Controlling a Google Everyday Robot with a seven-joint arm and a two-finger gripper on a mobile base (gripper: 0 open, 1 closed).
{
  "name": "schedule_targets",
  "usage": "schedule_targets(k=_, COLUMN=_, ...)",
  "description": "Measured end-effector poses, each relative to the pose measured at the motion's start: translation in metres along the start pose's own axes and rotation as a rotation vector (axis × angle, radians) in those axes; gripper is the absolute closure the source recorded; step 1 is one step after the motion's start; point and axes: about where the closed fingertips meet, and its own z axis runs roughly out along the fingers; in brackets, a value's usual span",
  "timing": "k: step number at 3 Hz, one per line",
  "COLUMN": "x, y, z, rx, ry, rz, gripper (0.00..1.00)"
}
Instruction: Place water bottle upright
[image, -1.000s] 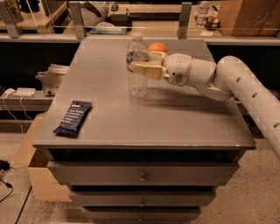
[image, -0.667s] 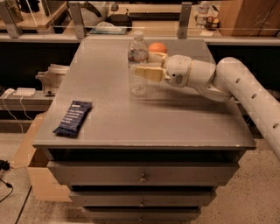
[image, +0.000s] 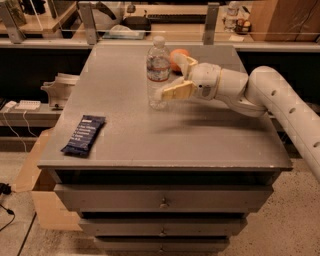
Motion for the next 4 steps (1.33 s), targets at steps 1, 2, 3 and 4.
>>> schedule_targets(k=1, x=0.0, y=-0.001, z=-0.007, rx=0.0, ry=0.019, rz=-0.011, gripper=0.0)
schedule_targets(k=2, x=-0.001, y=-0.003, z=-0.028, rx=0.007, ry=0.075, rz=-0.032, gripper=0.0)
schedule_targets(k=3, x=-0.004, y=-0.007, z=-0.056, rx=0.026, ry=0.135, rz=-0.053, gripper=0.0)
schedule_targets(k=4, x=-0.003, y=-0.007, z=-0.057, rx=0.025, ry=0.139, rz=-0.054, gripper=0.0)
